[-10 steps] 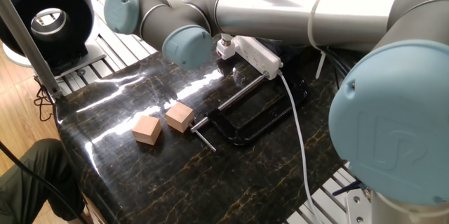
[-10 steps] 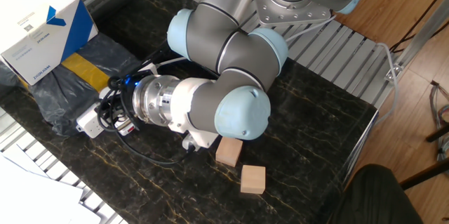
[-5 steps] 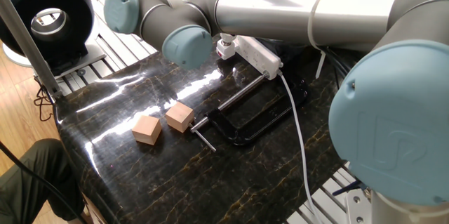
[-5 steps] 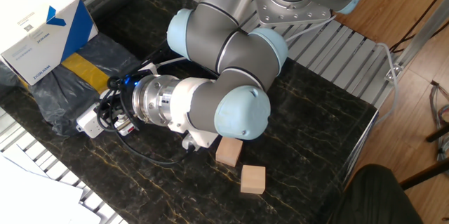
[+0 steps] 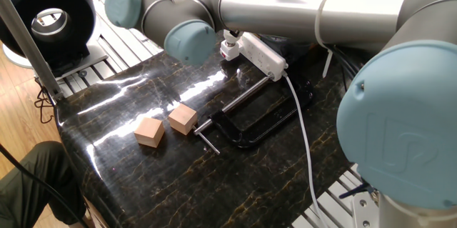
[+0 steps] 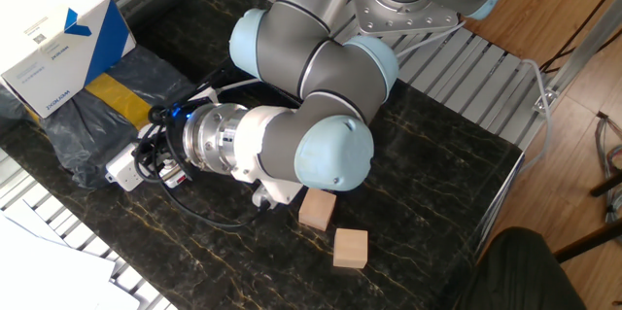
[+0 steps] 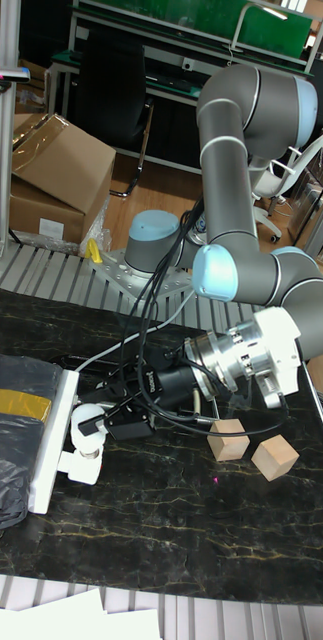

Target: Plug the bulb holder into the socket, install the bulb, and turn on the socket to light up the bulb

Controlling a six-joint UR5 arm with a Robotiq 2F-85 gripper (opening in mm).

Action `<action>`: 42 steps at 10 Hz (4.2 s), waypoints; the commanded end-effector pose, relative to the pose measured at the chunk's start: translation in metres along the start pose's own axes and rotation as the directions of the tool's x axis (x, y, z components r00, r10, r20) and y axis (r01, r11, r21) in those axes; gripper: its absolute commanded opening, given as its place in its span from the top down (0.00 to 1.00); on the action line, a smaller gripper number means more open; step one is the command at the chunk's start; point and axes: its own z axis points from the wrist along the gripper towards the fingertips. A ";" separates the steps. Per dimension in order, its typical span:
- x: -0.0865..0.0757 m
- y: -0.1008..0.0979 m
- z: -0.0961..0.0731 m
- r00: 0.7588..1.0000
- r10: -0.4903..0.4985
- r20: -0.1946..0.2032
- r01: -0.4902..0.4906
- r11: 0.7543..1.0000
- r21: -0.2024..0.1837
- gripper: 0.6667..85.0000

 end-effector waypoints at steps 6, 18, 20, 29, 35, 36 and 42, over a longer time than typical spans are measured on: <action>-0.009 -0.004 -0.007 0.993 0.015 0.118 -0.014 1.000 -0.013 0.40; -0.026 -0.003 -0.014 0.962 0.031 0.272 -0.019 0.999 -0.046 0.38; -0.028 -0.005 -0.014 0.954 0.033 0.297 -0.019 0.999 -0.049 0.38; -0.024 -0.005 -0.018 0.925 0.036 0.377 -0.012 0.998 -0.065 0.38; -0.025 -0.005 -0.013 0.901 0.051 0.431 -0.022 0.997 -0.074 0.38; -0.024 -0.004 -0.012 0.898 0.051 0.436 -0.019 0.997 -0.076 0.38; -0.029 -0.001 -0.014 0.854 0.080 0.514 -0.032 0.994 -0.101 0.38</action>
